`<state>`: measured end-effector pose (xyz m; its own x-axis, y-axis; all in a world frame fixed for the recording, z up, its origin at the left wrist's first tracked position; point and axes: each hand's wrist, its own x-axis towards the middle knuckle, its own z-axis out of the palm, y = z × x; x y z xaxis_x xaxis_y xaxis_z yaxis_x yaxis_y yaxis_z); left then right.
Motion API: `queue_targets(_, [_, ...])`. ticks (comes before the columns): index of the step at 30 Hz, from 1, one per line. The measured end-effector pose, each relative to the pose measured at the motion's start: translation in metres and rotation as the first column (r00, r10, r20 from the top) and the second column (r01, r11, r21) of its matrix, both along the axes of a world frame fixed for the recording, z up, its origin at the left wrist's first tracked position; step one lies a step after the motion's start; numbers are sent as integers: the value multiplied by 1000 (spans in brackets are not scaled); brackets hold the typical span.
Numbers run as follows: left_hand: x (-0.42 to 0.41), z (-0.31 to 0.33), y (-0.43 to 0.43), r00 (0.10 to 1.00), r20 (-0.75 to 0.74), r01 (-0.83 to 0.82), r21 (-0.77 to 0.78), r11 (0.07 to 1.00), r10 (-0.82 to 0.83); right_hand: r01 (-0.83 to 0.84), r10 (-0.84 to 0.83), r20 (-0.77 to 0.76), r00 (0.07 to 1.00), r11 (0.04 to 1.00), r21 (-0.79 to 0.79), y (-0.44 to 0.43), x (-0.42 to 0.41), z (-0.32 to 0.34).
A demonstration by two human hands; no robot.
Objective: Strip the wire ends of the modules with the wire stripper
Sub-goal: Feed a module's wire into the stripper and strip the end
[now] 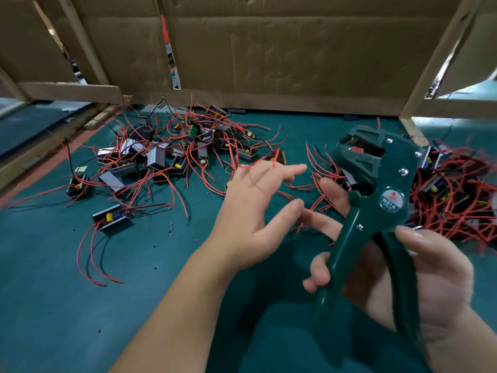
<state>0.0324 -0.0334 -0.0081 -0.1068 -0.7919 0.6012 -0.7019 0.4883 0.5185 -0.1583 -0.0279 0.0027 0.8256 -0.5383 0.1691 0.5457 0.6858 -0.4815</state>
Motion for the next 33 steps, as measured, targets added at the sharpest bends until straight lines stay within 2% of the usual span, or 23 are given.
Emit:
queue_targets(3, [0,0,0,998,50,-48,-2,999,48,38,-39,42,998,999,34,-5,-2,1])
queue_targets(7, [4,-3,0,990,30,-142,54,988,141,62,-65,61,996,997,46,-7,-3,2])
queue_targets(12, [11,-17,-10,924,114,-381,269,884,364,127,-132,-92,987,991,-51,-5,-5,0])
queue_targets(16, [21,-21,-14,912,151,-410,386,826,382,159,-173,-152,973,982,-104,-2,-5,0])
queue_targets(18, [21,-20,-13,919,95,-389,382,838,383,162,-182,-176,967,980,-119,-2,-6,0])
queue_targets(20, [17,-13,-12,929,-110,-294,354,887,352,140,-151,-143,978,987,-82,-2,-5,1])
queue_targets(22, [10,-4,-10,859,-461,-110,259,960,223,146,-156,-155,976,987,-74,-3,-4,1])
queue_targets(23, [8,0,-9,774,-618,-25,181,983,133,167,-183,-196,963,981,-94,-2,-4,1])
queue_targets(25, [12,7,-9,526,-851,169,97,981,-6,192,-214,-242,946,975,-114,-2,-3,0])
queue_targets(26, [15,9,-7,394,-919,296,90,951,-35,189,-210,-238,948,976,-108,-2,-3,0])
queue_targets(27, [18,10,-6,298,-953,423,83,902,-52,179,-196,-223,955,979,-95,-2,-2,0])
queue_targets(28, [20,10,-5,253,-965,528,79,846,-68,164,-177,-204,963,983,-77,-2,-2,0])
queue_targets(30, [19,8,-2,260,-959,656,90,749,-113,132,-136,-145,980,991,-37,-2,-2,0])
queue_targets(33, [15,9,0,294,-943,745,123,655,-158,154,-158,-91,983,987,-42,-3,-3,1])
